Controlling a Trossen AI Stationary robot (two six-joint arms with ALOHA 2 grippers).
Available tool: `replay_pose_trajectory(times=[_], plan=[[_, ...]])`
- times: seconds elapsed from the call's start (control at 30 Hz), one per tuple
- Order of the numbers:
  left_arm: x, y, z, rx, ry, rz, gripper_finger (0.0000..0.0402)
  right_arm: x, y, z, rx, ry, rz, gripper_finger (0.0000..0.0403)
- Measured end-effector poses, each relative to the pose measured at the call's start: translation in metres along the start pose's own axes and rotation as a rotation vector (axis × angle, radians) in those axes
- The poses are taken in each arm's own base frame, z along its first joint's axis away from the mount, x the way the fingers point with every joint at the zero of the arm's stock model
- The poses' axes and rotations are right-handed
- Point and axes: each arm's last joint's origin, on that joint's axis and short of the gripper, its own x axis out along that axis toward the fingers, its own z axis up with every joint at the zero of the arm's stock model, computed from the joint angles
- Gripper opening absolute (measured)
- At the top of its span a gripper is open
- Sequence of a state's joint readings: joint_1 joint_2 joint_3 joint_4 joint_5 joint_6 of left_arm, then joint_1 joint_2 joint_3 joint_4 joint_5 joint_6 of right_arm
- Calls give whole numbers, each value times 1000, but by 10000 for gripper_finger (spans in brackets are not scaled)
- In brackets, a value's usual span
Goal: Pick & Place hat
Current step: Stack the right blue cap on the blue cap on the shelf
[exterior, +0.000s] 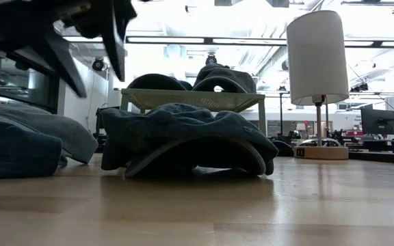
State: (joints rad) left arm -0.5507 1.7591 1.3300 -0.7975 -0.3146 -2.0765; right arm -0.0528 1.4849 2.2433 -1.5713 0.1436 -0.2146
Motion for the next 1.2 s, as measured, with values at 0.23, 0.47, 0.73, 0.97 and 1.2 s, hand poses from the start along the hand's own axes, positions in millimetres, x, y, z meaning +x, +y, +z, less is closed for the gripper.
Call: replay_pose_trajectory(times=[0.23,0.47,0.73,0.97,1.2], plan=[[6,0,0,-44,-52,-12,184,0,0,0,-16,0,-2,193],[21,10,-1,-71,-45,3,184,0,0,0,-21,1,-3,193],[25,10,0,-96,-81,-51,179,0,0,0,-27,1,-3,193],[25,10,0,-96,-81,-53,126,0,0,0,-29,1,-4,193],[25,10,0,-84,-87,-55,88,0,0,0,-40,1,-4,193]])
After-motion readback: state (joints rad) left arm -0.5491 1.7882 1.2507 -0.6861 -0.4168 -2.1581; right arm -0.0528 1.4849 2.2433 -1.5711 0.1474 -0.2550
